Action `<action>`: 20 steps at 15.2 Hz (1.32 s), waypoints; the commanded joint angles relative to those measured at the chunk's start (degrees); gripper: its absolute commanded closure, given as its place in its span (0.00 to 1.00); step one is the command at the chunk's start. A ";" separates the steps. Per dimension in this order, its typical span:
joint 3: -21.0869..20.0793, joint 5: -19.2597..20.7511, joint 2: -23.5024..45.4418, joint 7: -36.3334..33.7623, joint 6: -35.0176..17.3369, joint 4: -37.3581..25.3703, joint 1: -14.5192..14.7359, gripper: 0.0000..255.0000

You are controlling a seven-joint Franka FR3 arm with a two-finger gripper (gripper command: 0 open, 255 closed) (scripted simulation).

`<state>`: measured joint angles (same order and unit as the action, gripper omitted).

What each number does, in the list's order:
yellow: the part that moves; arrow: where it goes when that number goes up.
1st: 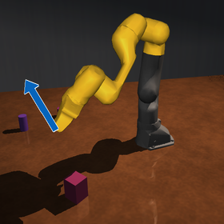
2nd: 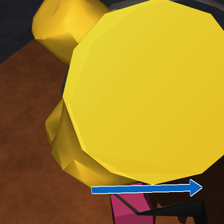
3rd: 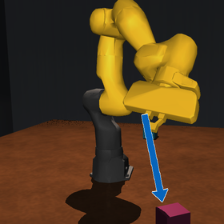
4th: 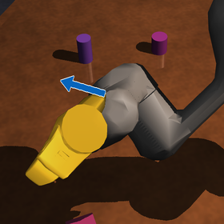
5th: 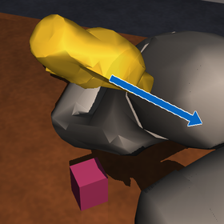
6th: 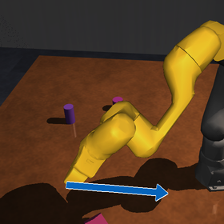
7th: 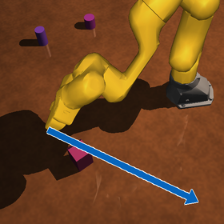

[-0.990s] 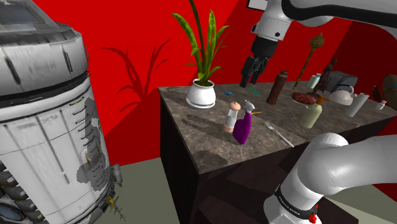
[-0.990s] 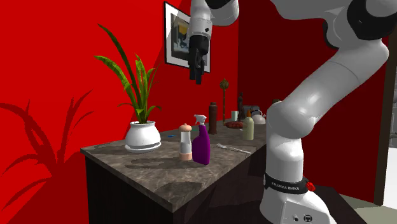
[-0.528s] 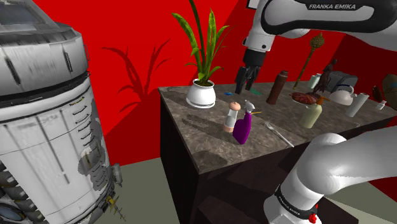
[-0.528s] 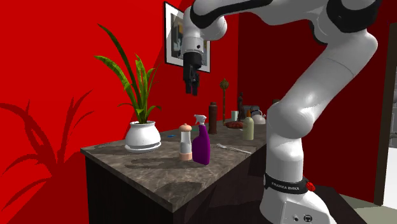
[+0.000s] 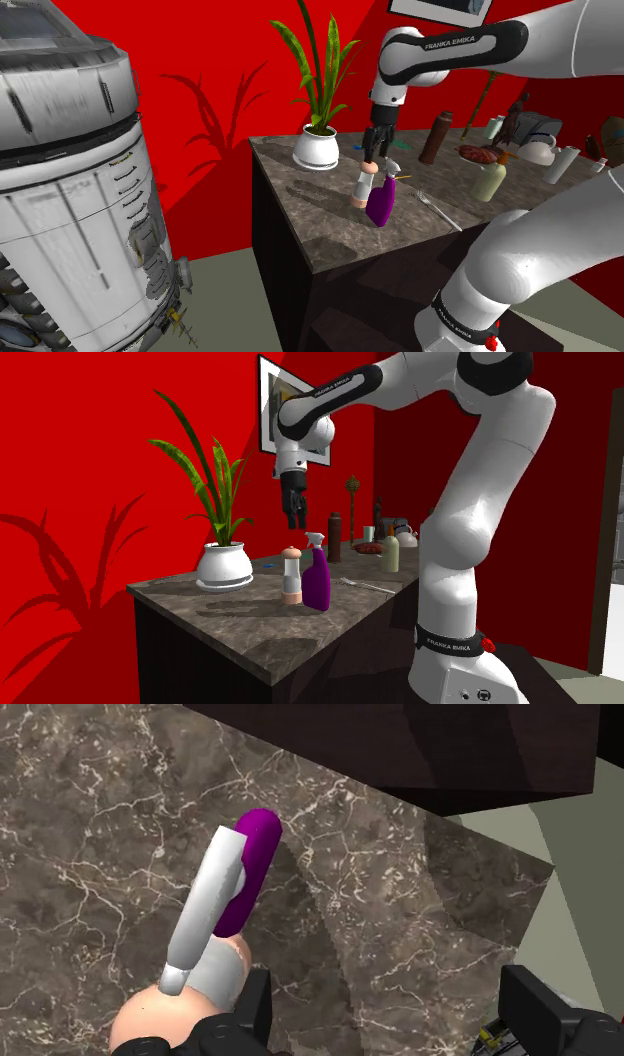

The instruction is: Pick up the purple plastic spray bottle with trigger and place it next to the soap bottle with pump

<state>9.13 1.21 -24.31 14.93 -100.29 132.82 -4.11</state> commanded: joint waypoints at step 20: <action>5.92 1.76 25.36 7.53 -13.02 -2.03 -3.33 0.00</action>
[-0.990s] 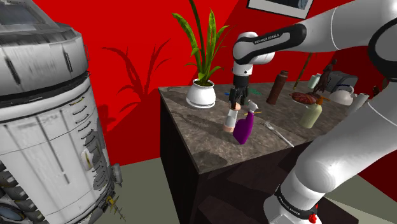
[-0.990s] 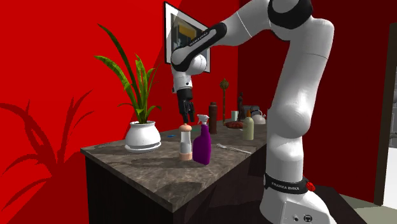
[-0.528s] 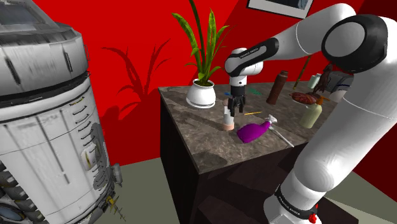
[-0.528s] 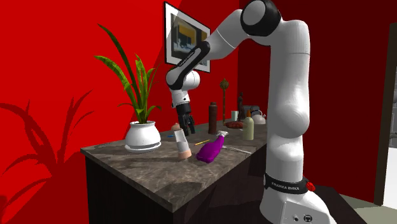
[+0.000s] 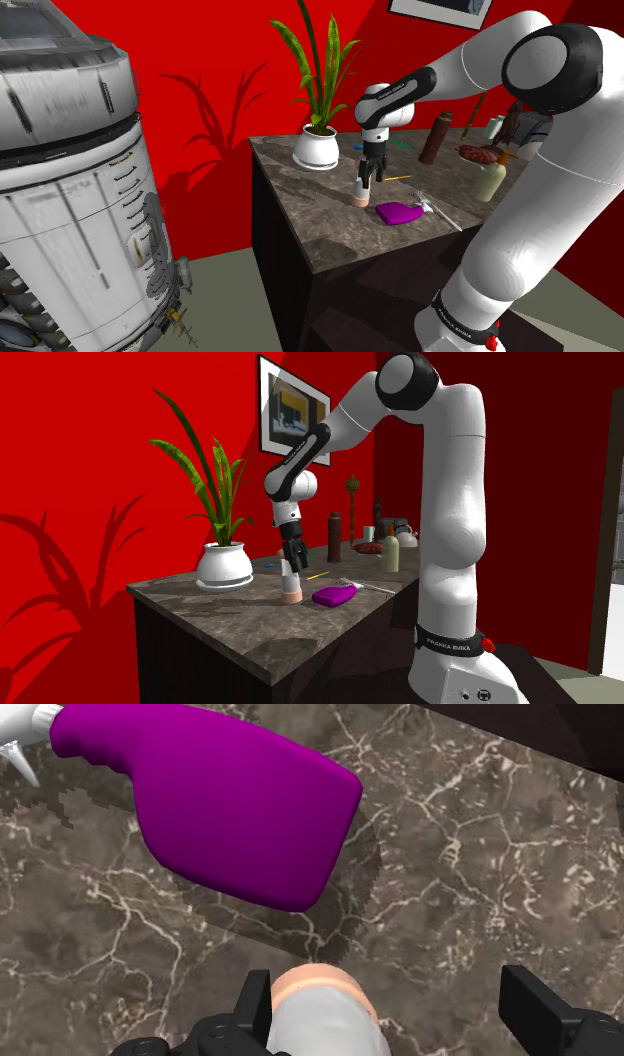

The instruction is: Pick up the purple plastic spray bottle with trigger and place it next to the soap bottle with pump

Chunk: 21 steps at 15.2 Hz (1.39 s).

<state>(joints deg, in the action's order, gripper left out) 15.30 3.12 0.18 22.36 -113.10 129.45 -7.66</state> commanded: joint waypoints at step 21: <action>-0.14 0.33 -1.43 -0.20 3.64 -0.26 0.46 1.00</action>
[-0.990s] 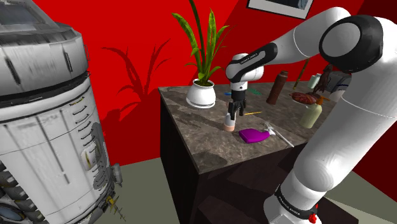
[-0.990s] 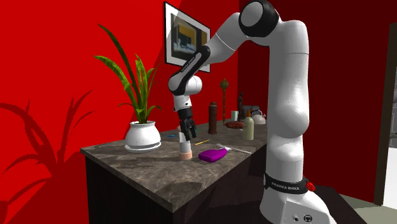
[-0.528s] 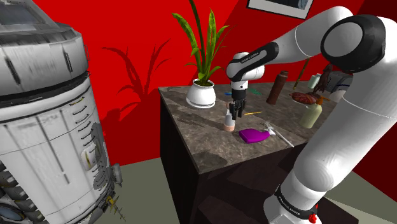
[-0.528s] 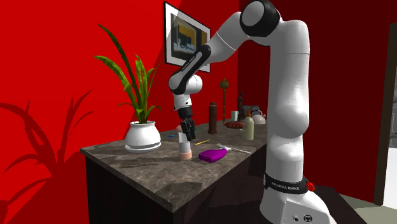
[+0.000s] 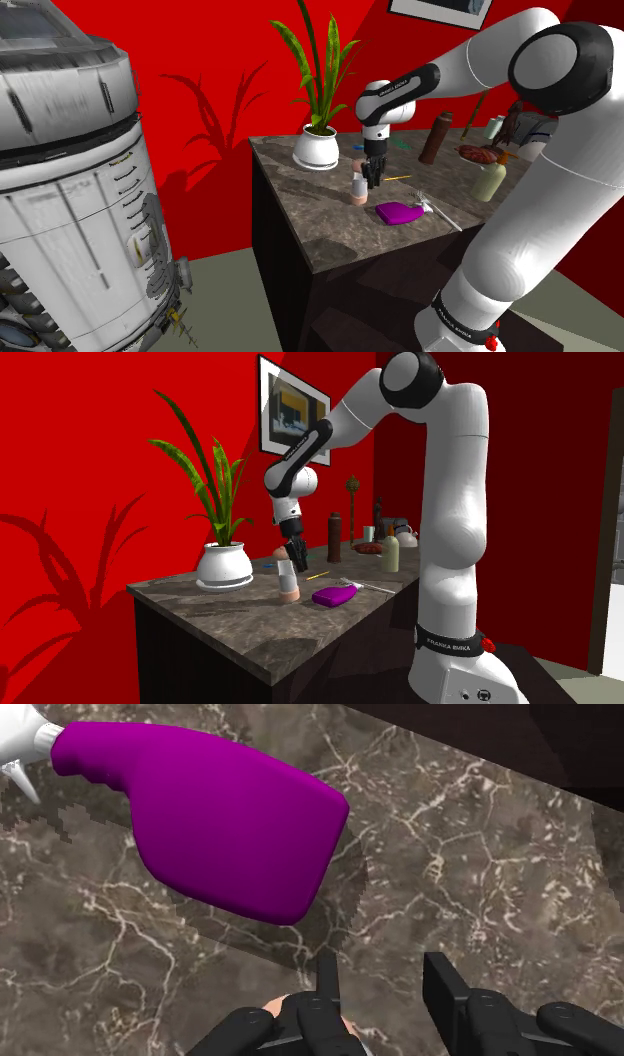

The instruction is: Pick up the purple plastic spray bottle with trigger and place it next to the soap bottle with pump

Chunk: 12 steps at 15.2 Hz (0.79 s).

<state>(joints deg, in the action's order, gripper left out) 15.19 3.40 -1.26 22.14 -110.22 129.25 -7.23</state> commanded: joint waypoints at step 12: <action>3.21 7.17 -13.70 19.10 -6.44 13.70 -1.91 0.00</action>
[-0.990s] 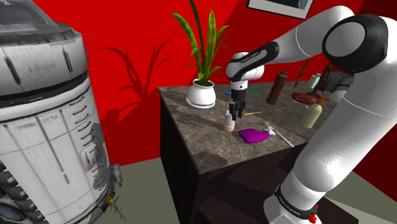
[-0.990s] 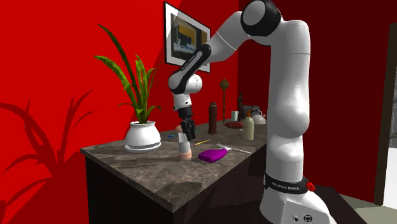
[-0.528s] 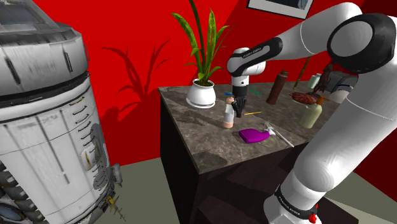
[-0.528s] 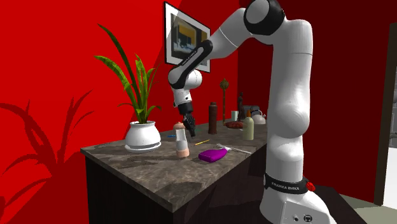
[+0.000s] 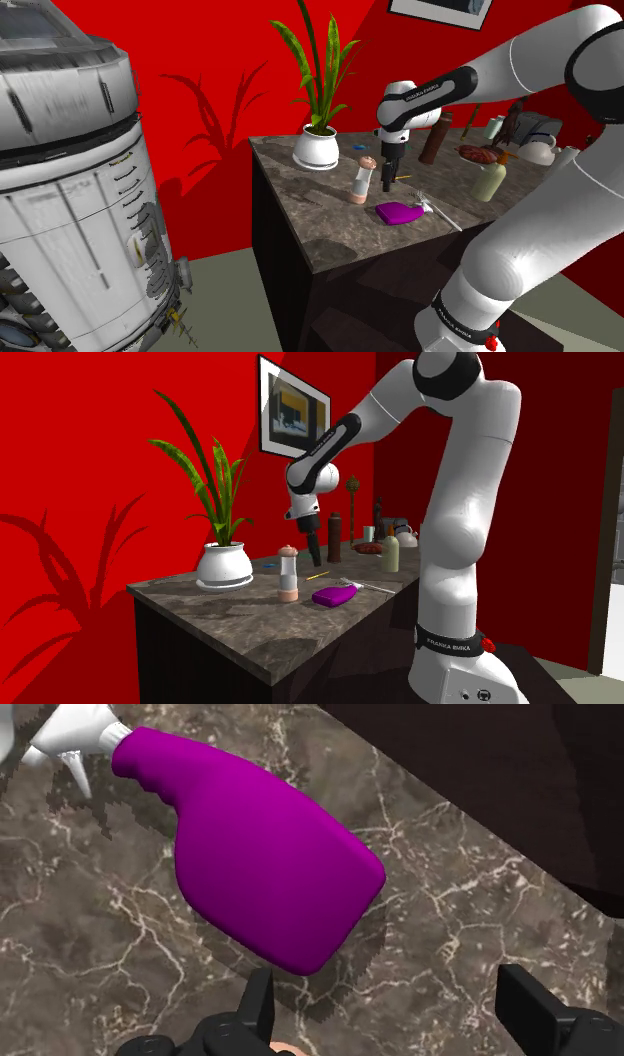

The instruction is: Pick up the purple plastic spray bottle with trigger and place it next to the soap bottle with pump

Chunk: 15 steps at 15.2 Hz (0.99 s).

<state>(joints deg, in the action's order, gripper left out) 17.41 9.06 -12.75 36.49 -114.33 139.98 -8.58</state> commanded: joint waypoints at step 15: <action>37.69 -0.06 -0.22 84.80 -31.55 12.89 6.39 0.00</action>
<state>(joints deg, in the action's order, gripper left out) 53.07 10.66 -13.89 116.95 -144.89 153.11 -3.65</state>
